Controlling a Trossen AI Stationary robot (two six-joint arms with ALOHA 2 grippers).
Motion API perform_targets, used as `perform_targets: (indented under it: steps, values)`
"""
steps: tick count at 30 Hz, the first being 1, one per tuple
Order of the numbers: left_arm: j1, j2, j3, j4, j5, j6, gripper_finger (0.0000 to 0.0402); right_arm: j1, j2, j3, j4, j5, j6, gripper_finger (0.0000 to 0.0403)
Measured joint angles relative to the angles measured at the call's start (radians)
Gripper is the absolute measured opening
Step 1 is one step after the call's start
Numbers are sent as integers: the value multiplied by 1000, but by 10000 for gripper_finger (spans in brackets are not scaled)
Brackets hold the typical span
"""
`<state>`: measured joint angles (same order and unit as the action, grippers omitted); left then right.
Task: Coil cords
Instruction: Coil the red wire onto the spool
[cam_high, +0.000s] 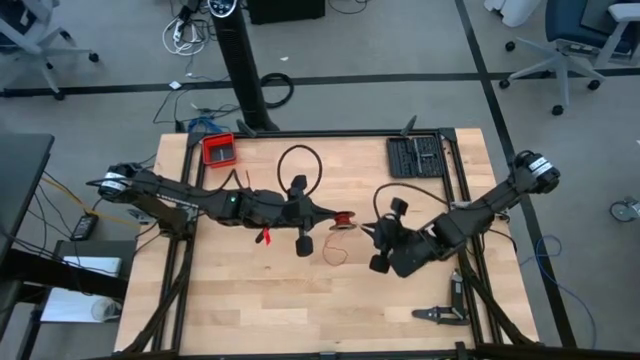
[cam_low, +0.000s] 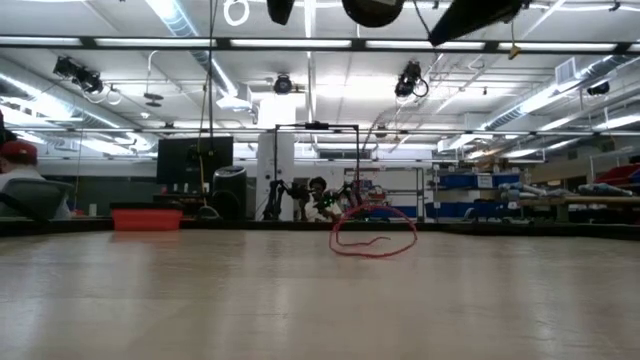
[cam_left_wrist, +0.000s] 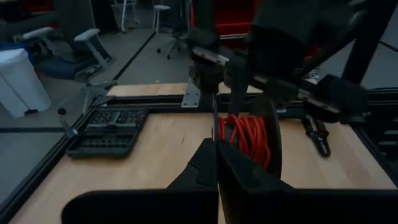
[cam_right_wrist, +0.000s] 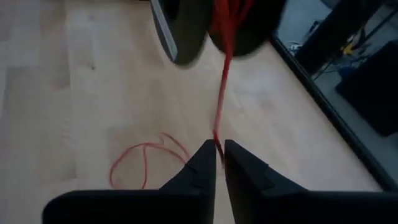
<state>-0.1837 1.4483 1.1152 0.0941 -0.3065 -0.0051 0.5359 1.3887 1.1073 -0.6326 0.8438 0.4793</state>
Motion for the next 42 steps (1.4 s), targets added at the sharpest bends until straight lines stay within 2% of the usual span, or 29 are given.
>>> perform_targets:
  steps: [3,6,10,19,23,26,31,37,40,42]
  values:
    - [-2,0,-6,34,-1,3,1,29,-1,-56,6,27,88,42]
    - [-2,0,-9,46,-7,3,1,62,0,-99,8,100,176,52]
    - [-2,0,-10,45,-9,2,1,96,-1,-153,98,172,199,58]
    - [-2,0,-10,53,-8,-2,1,103,-1,-166,153,124,220,57]
    - [-9,0,-10,68,-8,-5,1,106,-1,-208,227,147,253,56]
    - [-19,0,-10,73,-8,-3,1,119,-1,-305,404,191,261,55]
    - [-22,0,-10,73,-10,-2,1,117,0,-483,786,190,238,54]
    - [-22,1,-10,95,-13,-1,1,86,0,-677,1385,96,57,54]
    - [-22,1,-10,104,-13,0,1,71,0,-733,1547,58,-11,54]
    - [-22,1,-10,108,-13,0,1,61,0,-741,1575,53,-34,55]
